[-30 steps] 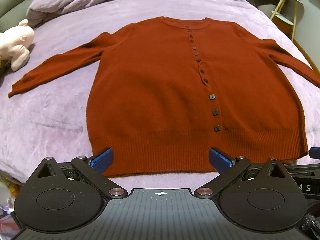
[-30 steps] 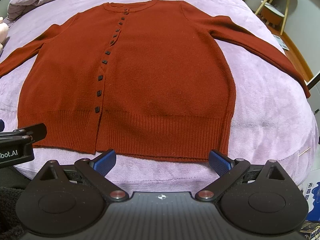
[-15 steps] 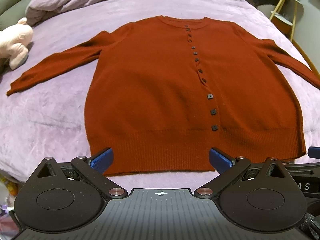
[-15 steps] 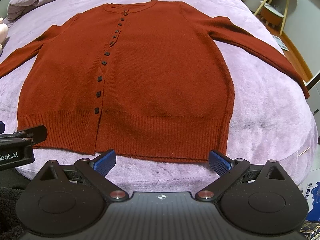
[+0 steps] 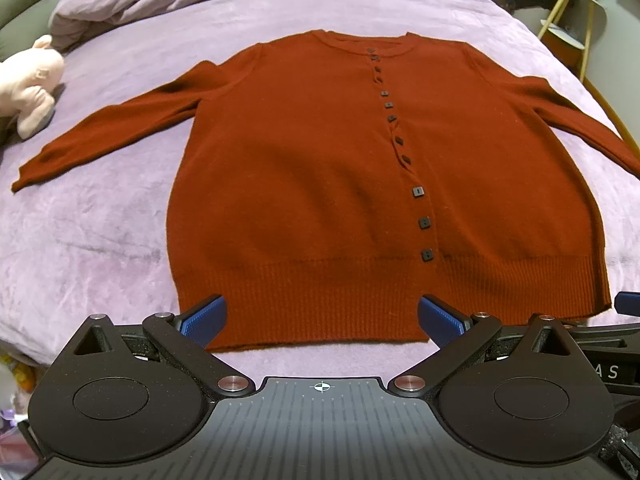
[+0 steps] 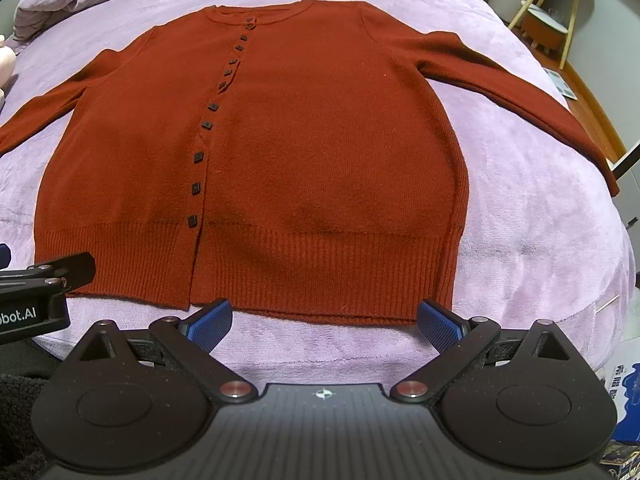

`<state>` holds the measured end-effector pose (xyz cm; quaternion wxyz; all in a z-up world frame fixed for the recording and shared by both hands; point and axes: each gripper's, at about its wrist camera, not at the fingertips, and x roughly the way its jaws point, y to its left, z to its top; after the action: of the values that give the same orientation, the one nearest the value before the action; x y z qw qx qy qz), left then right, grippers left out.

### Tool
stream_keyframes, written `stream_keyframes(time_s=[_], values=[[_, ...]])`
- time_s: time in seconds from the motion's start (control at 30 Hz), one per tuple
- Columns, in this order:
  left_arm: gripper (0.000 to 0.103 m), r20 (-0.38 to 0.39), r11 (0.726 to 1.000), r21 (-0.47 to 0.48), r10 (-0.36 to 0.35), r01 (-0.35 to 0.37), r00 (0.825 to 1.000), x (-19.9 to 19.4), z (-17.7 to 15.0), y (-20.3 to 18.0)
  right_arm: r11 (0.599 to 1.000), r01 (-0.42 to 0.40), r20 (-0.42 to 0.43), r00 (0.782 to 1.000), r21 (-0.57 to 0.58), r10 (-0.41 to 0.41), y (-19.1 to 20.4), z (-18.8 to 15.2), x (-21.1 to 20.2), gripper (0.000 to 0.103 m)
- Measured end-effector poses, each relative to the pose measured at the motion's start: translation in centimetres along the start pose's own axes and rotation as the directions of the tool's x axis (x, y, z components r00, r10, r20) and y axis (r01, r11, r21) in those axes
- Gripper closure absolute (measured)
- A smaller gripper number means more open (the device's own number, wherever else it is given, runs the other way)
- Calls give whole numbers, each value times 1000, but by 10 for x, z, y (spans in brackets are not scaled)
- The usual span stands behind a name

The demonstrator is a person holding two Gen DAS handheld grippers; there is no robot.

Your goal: Fold small clothes

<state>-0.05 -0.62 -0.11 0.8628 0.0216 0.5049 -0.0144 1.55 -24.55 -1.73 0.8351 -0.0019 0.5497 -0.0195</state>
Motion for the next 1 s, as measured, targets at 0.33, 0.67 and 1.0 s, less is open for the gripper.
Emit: stream_keyframes(time_s=[0.33,0.67,1.0], values=[[0,-7,1000,-1,0,0,1000,2,-1,-1,1000,0,-2,1000,-1,0,0,0,0,4],[0,-12,1000,-1,1,-1,1000,2,0,-1,1000,-1,-3,1000,0,2,0,-1,2,4],[0,-15,1000,-1,0,0,1000,3,0,0,1000,-2,-6,1000,2,2,-1,0,2,4]])
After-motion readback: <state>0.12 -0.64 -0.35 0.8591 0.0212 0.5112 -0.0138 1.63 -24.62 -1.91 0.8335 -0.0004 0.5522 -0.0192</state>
